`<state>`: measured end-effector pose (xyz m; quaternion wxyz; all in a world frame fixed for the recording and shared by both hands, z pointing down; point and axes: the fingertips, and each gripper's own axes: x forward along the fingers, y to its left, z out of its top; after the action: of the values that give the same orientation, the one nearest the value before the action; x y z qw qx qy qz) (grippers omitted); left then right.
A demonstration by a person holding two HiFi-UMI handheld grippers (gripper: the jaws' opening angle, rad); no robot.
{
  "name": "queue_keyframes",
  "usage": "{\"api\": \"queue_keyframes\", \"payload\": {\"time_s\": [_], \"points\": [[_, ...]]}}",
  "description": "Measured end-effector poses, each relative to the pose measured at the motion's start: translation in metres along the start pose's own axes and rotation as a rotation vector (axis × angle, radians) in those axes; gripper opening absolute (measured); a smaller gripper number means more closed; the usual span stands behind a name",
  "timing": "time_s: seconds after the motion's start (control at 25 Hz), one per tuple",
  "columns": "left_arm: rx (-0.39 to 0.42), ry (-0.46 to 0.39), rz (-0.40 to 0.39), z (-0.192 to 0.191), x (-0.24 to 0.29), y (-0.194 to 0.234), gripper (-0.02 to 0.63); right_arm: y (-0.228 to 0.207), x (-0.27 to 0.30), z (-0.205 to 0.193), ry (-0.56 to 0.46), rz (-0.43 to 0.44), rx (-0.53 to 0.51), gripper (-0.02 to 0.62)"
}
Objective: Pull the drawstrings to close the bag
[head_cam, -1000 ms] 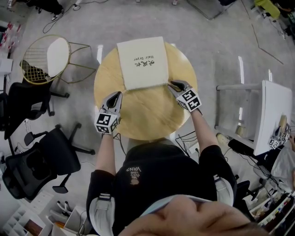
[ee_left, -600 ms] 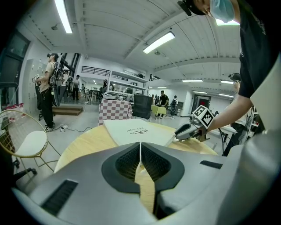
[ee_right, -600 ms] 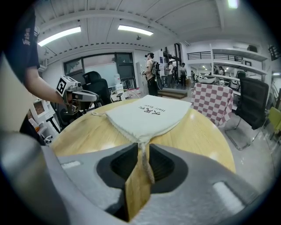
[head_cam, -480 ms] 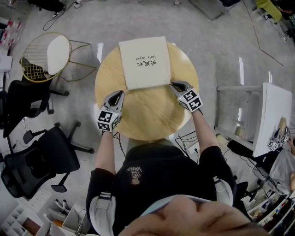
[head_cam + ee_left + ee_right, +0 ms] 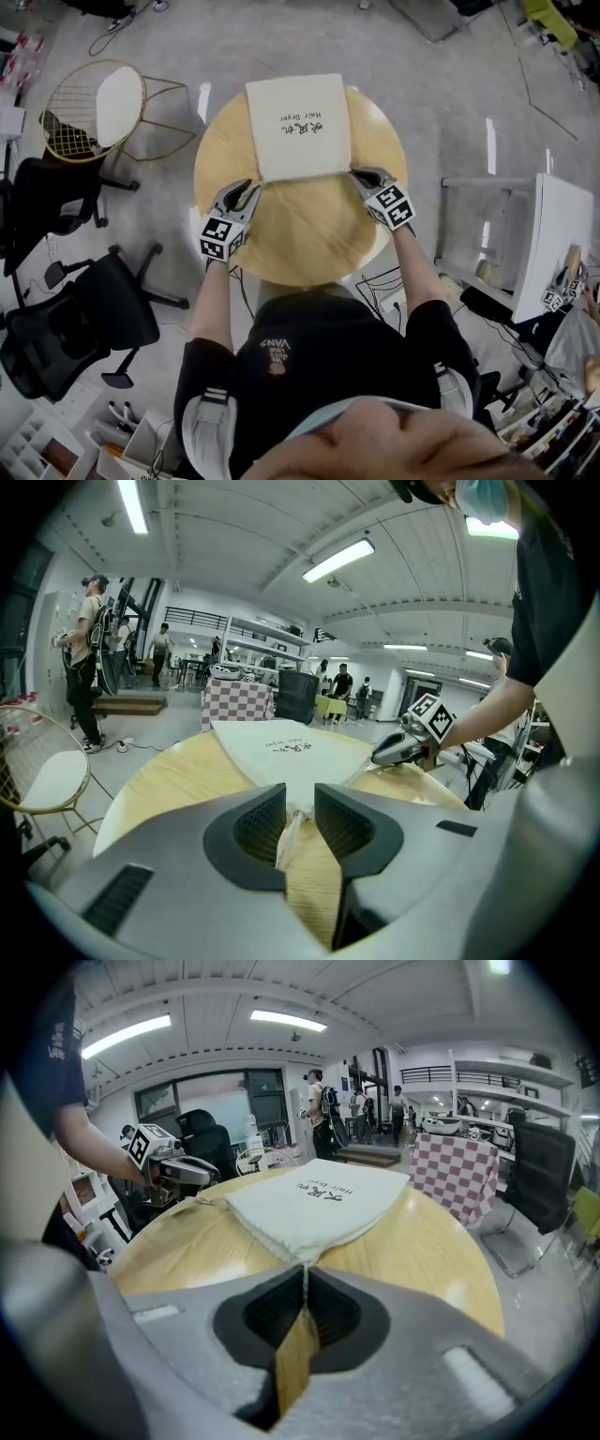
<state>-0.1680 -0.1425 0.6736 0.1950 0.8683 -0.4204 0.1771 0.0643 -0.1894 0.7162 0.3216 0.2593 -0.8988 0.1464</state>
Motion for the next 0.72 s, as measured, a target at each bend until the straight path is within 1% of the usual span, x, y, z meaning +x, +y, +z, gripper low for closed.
{"api": "queue_keyframes", "payload": {"time_s": [0.12, 0.32, 0.52, 0.64, 0.72], "points": [[0.017, 0.024, -0.016, -0.005, 0.004, -0.002, 0.098, 0.0, -0.001, 0.0, -0.003, 0.002, 0.015, 0.009], [0.034, 0.048, -0.022, -0.013, 0.014, 0.002, 0.098, 0.001, -0.001, 0.003, -0.024, 0.014, 0.042, 0.006], [0.075, 0.115, -0.024, -0.023, 0.021, 0.002, 0.098, 0.001, -0.001, 0.005, -0.035, 0.017, 0.052, 0.006], [0.084, 0.142, -0.015, -0.024, 0.026, 0.003, 0.098, 0.0, -0.003, 0.004, -0.033, 0.018, 0.052, 0.006], [0.105, 0.164, -0.016, -0.024, 0.028, 0.003, 0.098, -0.001, -0.003, 0.004, -0.034, 0.017, 0.056, 0.006]]}}
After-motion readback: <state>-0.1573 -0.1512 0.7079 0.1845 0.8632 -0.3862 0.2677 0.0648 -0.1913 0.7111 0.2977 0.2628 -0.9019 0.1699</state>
